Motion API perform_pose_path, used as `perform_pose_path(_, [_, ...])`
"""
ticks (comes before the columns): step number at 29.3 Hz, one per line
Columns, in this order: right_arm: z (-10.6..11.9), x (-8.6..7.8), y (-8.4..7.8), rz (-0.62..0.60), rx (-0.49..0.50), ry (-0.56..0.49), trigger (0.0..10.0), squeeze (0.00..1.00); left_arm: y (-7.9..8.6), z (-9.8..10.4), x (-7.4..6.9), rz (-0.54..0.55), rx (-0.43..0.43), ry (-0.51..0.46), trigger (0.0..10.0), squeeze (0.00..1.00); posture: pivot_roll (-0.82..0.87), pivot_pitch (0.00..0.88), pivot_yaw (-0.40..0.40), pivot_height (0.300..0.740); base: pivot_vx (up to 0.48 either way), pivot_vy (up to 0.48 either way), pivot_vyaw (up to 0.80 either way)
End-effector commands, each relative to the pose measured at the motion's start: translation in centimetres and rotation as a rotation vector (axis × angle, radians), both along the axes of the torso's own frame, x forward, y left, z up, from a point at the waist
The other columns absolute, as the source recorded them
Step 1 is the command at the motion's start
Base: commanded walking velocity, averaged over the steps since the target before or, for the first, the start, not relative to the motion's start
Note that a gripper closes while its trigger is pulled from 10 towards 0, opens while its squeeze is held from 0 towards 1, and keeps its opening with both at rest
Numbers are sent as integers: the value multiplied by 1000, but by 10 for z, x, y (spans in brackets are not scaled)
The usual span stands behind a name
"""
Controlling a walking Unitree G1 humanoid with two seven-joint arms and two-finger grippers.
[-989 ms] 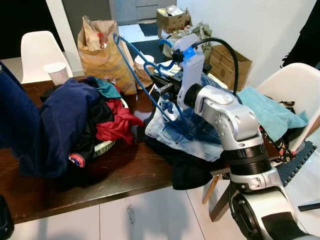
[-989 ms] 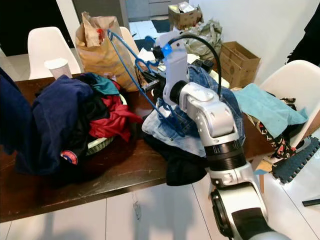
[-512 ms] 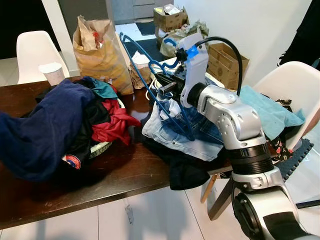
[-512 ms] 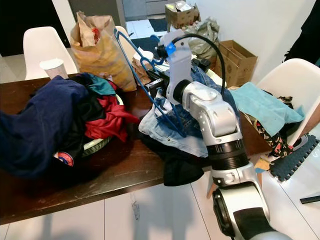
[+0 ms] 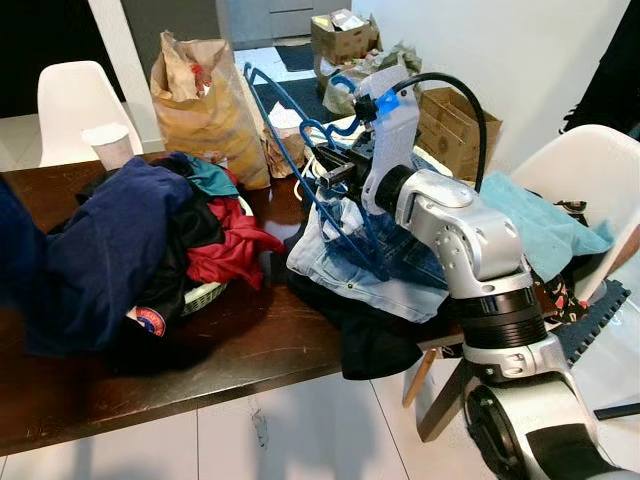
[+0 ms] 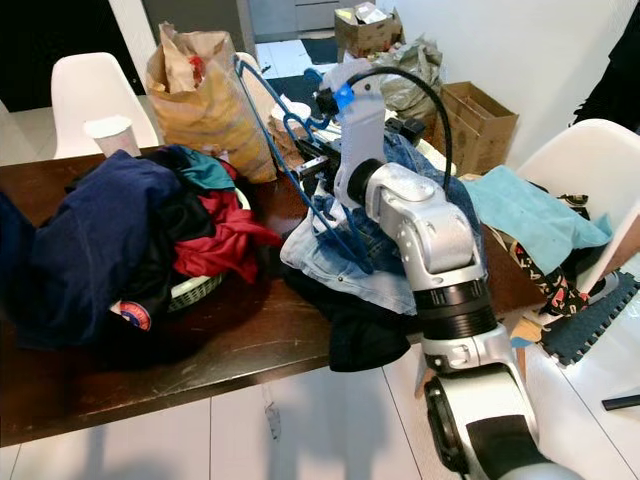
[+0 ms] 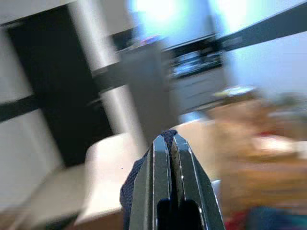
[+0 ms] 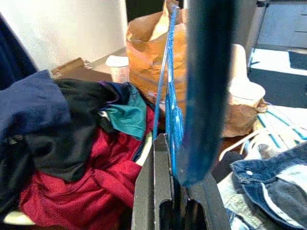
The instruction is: Hang hanger
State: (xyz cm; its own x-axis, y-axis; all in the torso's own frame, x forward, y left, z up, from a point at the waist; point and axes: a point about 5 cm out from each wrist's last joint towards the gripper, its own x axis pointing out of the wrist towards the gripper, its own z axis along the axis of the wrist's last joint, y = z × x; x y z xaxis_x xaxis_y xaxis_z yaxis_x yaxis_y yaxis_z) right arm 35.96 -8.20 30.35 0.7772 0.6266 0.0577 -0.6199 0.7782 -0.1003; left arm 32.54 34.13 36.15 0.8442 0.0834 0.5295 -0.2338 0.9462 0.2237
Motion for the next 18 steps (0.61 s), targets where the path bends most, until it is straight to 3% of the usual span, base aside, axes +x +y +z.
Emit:
perform_pose_path(1, [1,0,2,8,3,-5,10000,0,-7,10,-2,-42,27,-30,10000,0,-92,79,27,740,0,0,0])
perform_pose_path(3, [1,-1,1,4,4,-5,10000,0,-48,22,4,-220,121,-57,10000,0,-93,80,28,740,0,0,0])
perform_pose_path(5, [1,-1,1,4,4,-5,10000,0,-48,22,4,-220,121,-57,10000,0,-93,80,28,740,0,0,0])
perform_pose_path(6, [1,-1,1,3,5,-5,10000,0,-65,30,3,-300,120,-85,10000,0,-92,80,26,740,0,0,0])
perform_pose_path(7, [1,-1,1,3,5,-5,10000,0,-65,30,3,-300,120,-85,10000,0,-92,80,26,740,0,0,0])
perform_pose_path(8, [1,0,1,1,4,-5,10000,0,-97,45,1,-432,133,-141,10000,0,-88,79,22,740,0,0,0])
perform_pose_path(9, [1,0,1,1,4,-5,10000,0,-97,45,1,-432,133,-141,10000,0,-88,79,22,740,0,0,0])
perform_pose_path(10, [1,0,2,1,4,-5,10000,0,-125,49,1,-517,181,-160,10000,0,-87,79,25,740,0,0,0])
perform_pose_path(12, [1,1,3,2,4,-5,10000,0,-156,38,7,-561,275,-131,10000,0,-89,78,28,740,0,0,0])
perform_pose_path(15, [1,0,4,3,2,-4,10000,0,-150,-6,29,-419,335,27,10000,0,-97,79,33,740,0,0,0])
perform_pose_path(17, [0,-1,4,3,2,-4,10000,0,-147,-15,31,-388,341,63,10000,0,-97,79,33,740,0,0,0])
perform_pose_path(18, [0,-1,3,1,1,-2,10000,0,-138,-34,37,-303,400,136,10000,0,-98,80,34,740,0,0,0])
